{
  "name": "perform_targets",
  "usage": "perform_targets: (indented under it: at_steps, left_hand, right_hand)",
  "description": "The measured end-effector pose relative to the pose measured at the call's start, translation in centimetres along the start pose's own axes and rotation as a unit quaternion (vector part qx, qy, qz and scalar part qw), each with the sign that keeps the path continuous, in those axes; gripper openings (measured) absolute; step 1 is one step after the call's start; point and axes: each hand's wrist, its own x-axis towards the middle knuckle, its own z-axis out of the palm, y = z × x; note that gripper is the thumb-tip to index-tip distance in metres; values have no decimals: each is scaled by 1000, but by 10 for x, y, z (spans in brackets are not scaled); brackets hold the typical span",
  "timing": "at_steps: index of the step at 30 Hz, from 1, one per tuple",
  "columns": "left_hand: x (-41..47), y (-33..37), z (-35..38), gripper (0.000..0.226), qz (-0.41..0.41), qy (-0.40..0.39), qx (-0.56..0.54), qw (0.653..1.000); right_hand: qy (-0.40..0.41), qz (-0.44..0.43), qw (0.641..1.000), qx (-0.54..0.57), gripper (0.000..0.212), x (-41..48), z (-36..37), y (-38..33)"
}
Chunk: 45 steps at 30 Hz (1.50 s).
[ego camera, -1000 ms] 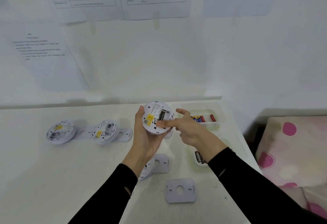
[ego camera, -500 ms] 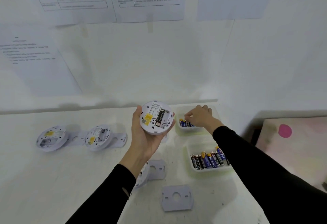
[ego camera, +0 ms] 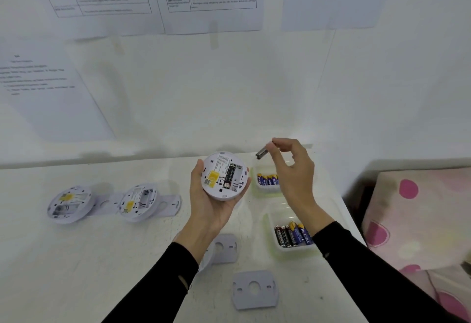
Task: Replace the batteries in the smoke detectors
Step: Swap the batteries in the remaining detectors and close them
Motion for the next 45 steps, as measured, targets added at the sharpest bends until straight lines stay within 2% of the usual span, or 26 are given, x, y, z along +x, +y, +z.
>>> perform_targets:
  at_steps: [2,5,11,18,22,25,28,31,32,33,35,37,40,45]
  left_hand:
    - [1,-2,2,56,2,7,11,1000]
    - [0,-5,5,52,6,9,24,1000]
    - [1,-5,4,50,9,5,39,999]
    - [4,-2,5,49,10,17,68,998]
    - [6,6,5,53,10,9,73,997]
    - [8,12,3,55,8,-9,74,997]
    - [7,14,1,55,5,-27,71,997]
    - [5,15,-4,57,2,-28,87,996]
    - [3,15,-7,60,0,-24,83,996]
    - [1,14,-10,62,-4,-18,72,997]
    - [-4,14,-16,64,-10,-10,53,998]
    - [-9,14,-24,66,-13,-5,49,999]
    - [-16,14,-31,66,-15,-1,43,999]
    - [-27,13,-38,67,-13,-6,28,999]
  right_hand:
    - [-35,-1,998,45,11,-11,1,-20]
    - [-96,-3,995,23,9,-22,4,-23]
    - [-101,-62,991,-61,12,-29,15,1]
    - [-94,-134,968,-188,31,-49,19,10]
    - [-94,-201,917,-331,42,-58,12,12]
    - [-99,-238,888,-382,43,-53,8,9]
    - [-126,-259,893,-346,43,-57,4,9]
    - [-198,-268,925,-186,40,-80,-5,10]
    - [-234,-273,922,-144,33,-93,-11,11]
    - [-283,-283,908,-125,26,-106,-17,16]
    - [-398,-302,855,-140,20,-131,-30,30]
    - [-481,-277,814,-170,30,-148,-41,48]
    - [-508,-237,802,-208,50,-157,-51,64]
    - [-488,-225,817,-209,47,-164,-54,66]
